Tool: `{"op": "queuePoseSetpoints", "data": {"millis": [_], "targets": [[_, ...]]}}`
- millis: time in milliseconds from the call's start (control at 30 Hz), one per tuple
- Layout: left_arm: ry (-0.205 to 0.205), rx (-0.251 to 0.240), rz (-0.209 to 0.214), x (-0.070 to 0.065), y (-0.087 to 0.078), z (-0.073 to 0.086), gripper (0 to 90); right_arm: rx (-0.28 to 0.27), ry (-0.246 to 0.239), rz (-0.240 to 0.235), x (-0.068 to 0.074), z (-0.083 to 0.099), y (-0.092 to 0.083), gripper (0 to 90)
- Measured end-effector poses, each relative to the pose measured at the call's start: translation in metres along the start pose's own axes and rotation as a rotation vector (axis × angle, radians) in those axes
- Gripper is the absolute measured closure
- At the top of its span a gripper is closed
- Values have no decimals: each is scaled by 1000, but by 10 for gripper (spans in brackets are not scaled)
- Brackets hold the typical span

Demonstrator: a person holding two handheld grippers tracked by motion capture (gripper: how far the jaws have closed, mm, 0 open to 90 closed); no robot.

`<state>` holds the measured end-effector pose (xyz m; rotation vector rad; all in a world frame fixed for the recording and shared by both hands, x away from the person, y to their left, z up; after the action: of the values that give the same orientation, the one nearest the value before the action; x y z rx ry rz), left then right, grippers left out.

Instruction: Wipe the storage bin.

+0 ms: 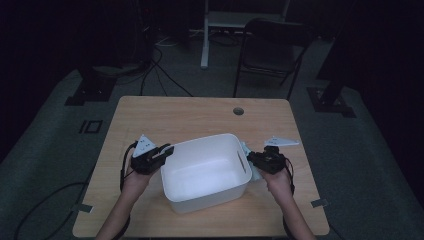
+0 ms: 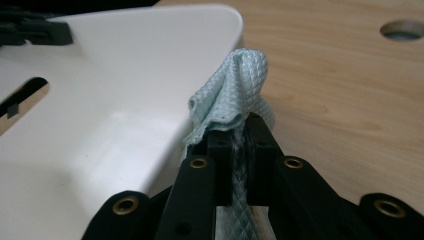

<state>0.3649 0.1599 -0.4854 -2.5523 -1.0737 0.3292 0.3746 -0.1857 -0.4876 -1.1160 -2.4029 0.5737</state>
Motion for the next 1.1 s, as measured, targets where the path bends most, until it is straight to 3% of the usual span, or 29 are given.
{"op": "queuePoseSetpoints", "data": {"millis": [167, 300, 400, 600, 733, 1000, 1100], "targets": [[4, 1, 5, 0, 0, 0, 757, 15, 16, -2, -4, 3, 6, 843], [18, 5, 10, -1, 1, 0, 757, -27, 36, -14, -5, -9, 0, 842], [17, 4, -3, -2, 1, -1, 757, -26, 27, 0, -5, -9, 6, 843], [20, 6, 1, -1, 1, -1, 756, 12, 28, 6, -9, -4, 14, 842], [27, 10, 3, -1, 1, -1, 756, -32, 38, -11, -9, -15, 9, 842], [31, 14, -5, -2, 1, -1, 756, 25, 65, -5, -16, -7, 27, 842], [33, 14, -4, -1, 1, -1, 756, 8, 70, -15, -17, -12, 24, 842]]}}
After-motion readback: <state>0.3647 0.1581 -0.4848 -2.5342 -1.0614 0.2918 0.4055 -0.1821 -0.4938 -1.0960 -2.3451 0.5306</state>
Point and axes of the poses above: each handheld gripper's, and its own axes: y roughly forward along the jaws, z roughly out of its underside, x roughly to its left, the point moved 5 cm from there along y, roughly forward along the jaws, and after that the axes turned 6 degrees about z, right-handed, at the moved point
